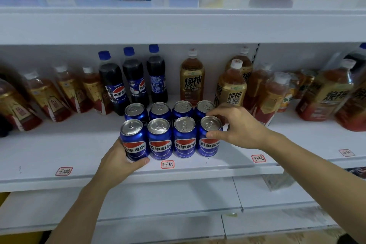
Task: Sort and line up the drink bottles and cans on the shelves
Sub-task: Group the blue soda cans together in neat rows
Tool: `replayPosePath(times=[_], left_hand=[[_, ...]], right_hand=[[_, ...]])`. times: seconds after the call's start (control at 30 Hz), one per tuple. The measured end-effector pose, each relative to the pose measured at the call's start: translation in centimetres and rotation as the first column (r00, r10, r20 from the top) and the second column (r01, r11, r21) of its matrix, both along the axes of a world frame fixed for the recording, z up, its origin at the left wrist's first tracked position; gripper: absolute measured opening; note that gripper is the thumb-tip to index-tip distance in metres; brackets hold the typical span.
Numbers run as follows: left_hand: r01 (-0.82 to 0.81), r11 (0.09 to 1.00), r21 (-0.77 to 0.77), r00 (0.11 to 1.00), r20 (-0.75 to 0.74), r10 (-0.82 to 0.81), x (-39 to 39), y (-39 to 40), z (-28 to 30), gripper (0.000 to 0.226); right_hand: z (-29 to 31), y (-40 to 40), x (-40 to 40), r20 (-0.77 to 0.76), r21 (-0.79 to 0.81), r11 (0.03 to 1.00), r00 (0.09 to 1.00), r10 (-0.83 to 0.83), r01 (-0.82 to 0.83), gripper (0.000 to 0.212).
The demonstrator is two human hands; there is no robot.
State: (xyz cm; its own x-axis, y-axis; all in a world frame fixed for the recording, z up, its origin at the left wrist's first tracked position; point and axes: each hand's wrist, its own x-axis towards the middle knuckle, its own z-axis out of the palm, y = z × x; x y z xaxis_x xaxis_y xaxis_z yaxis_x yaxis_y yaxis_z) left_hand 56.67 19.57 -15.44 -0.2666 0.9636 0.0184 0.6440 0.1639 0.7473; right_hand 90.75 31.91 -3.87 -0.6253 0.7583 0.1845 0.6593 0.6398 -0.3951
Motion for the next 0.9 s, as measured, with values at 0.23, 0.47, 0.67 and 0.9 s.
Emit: replayPosePath(times=[0.23,0.47,0.67,0.9], left_hand=[[-0.056,0.996,0.073,0.996,0.071,0.051,0.25,-0.32,0.36,0.093],[-0.028,0.994,0.103,1.0,0.017,0.026,0.42,-0.58,0.33,0.081],[-0.027,0.995,0.101,1.0,0.014,0.025,0.22,-0.74,0.36,0.083],[-0.033,0.995,0.096,0.999,0.032,0.03,0.44,-0.67,0.53,0.083]], right_hand=[[0.17,-0.13,-0.05,-0.002,0.006,1.0,1.0,0.019,-0.019,0.06],[0.33,-0.11,-0.02,0.012,0.019,0.999,0.999,0.038,-0.038,0.062],[0.4,0.13,-0.03,0.046,0.013,0.999,0.998,0.04,-0.041,0.064],[0.66,0.16,-0.28,0.061,-0.013,0.999,0.997,0.04,-0.04,0.06]])
